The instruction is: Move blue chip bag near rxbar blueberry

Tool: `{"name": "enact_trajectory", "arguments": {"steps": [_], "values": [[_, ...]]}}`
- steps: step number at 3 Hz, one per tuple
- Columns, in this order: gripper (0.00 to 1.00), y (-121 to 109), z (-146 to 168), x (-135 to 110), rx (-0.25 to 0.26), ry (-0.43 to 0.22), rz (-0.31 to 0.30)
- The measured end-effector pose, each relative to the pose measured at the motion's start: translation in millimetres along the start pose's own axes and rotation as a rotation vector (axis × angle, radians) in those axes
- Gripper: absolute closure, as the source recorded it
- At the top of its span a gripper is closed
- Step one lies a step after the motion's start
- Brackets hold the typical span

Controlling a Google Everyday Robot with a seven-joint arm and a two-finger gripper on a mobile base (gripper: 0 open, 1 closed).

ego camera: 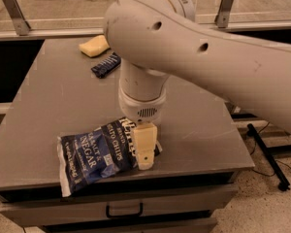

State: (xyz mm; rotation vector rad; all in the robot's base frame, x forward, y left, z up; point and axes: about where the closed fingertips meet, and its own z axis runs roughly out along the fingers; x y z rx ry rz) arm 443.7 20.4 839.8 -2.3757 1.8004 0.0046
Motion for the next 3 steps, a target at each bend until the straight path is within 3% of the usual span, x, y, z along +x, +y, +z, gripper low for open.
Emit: {"name": "enact_trajectory", "arguments": {"steps": [1, 3], "values": [[0.26, -3.2, 5.2, 2.5, 0.014, -0.011, 0.023], [0.73, -5.1, 8.3, 5.3, 0.019, -0.022, 0.040]]}}
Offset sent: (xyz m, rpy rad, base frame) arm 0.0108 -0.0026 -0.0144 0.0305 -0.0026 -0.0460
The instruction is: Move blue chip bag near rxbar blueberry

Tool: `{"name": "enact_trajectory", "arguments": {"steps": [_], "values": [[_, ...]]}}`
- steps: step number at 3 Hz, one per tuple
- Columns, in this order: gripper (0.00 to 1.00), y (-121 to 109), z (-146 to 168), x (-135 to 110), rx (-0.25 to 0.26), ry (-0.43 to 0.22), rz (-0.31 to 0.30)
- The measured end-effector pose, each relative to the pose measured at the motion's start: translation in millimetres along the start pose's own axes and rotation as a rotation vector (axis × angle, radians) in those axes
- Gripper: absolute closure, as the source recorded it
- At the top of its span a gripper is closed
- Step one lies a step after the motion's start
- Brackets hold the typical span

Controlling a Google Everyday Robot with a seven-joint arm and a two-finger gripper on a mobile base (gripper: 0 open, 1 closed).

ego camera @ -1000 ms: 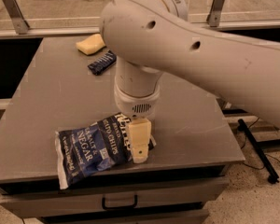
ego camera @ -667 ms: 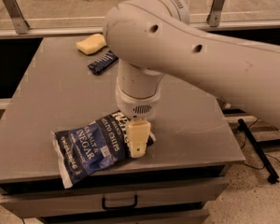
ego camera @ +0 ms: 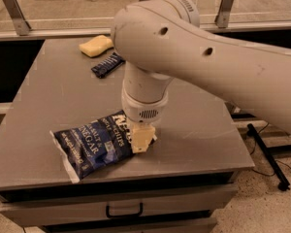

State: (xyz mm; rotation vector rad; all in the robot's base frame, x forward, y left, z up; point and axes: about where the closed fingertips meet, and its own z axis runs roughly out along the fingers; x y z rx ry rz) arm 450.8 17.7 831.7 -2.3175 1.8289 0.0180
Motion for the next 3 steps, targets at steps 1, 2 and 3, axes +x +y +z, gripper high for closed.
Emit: {"name": "enact_trajectory", "arguments": {"steps": [1, 2, 3], "values": [[0.95, 0, -2, 1, -0.004, -0.016, 0.010], [1.00, -4, -14, 6, -0.010, -0.063, 0.051], [1.00, -16, -46, 21, 0.031, -0.147, 0.126]]}}
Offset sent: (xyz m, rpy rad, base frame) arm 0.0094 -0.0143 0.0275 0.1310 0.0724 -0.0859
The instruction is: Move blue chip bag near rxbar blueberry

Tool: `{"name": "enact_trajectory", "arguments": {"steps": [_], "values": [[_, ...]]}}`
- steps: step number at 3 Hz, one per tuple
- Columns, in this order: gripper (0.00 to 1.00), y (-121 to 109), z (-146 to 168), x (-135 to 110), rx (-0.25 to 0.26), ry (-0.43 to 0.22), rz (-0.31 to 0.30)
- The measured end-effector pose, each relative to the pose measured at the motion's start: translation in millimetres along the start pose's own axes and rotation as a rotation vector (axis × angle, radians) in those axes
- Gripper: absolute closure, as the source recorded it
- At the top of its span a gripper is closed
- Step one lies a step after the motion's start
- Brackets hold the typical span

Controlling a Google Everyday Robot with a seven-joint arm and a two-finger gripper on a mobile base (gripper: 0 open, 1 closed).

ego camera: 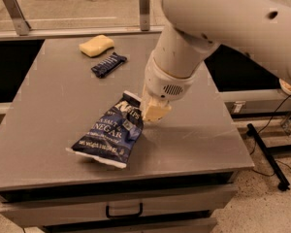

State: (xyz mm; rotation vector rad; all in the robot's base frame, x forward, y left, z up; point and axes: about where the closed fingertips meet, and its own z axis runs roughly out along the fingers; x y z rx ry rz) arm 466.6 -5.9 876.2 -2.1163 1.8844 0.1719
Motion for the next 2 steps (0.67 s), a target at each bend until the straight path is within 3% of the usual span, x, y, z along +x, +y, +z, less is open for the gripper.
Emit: {"name": "enact_trajectory", "arguments": {"steps": [1, 2], "values": [[1.00, -31.4, -58.8, 5.0, 0.096, -0.084, 0.079], [1.00, -31.4, -58.8, 5.0, 0.096, -0.084, 0.079]]}}
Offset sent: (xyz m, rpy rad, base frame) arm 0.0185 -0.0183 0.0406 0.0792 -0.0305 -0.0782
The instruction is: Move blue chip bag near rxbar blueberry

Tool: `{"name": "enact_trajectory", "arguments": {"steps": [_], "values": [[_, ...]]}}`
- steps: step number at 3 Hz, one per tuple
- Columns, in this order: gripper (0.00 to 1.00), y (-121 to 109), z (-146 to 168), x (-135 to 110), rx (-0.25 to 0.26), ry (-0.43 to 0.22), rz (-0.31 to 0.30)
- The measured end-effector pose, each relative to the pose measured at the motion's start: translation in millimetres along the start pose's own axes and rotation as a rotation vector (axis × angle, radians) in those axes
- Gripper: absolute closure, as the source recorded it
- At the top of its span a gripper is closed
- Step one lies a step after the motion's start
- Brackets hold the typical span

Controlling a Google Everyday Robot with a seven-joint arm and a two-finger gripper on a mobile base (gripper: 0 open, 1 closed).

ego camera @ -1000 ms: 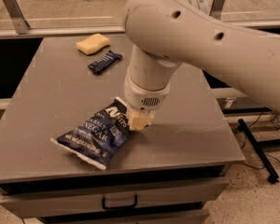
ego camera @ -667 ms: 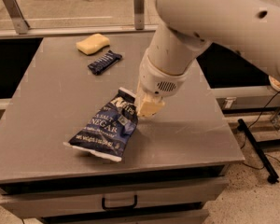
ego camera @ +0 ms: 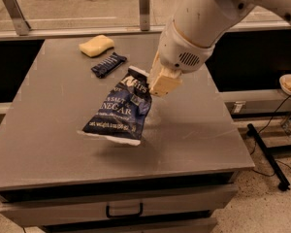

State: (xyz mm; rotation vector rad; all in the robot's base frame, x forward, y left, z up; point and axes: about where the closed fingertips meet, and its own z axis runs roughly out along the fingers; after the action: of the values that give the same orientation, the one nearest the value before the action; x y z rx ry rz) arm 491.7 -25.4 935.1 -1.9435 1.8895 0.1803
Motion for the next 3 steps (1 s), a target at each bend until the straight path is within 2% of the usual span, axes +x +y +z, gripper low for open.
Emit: {"name": "enact_trajectory", "arguments": {"steps": [1, 2, 3], "values": [[1.00, -12, -7, 4, 0.019, 0.028, 0.016], [1.00, -61, -14, 13, 0.107, 0.017, 0.027], [1.00, -120, -18, 25, 0.217, -0.057, 0.070]]}}
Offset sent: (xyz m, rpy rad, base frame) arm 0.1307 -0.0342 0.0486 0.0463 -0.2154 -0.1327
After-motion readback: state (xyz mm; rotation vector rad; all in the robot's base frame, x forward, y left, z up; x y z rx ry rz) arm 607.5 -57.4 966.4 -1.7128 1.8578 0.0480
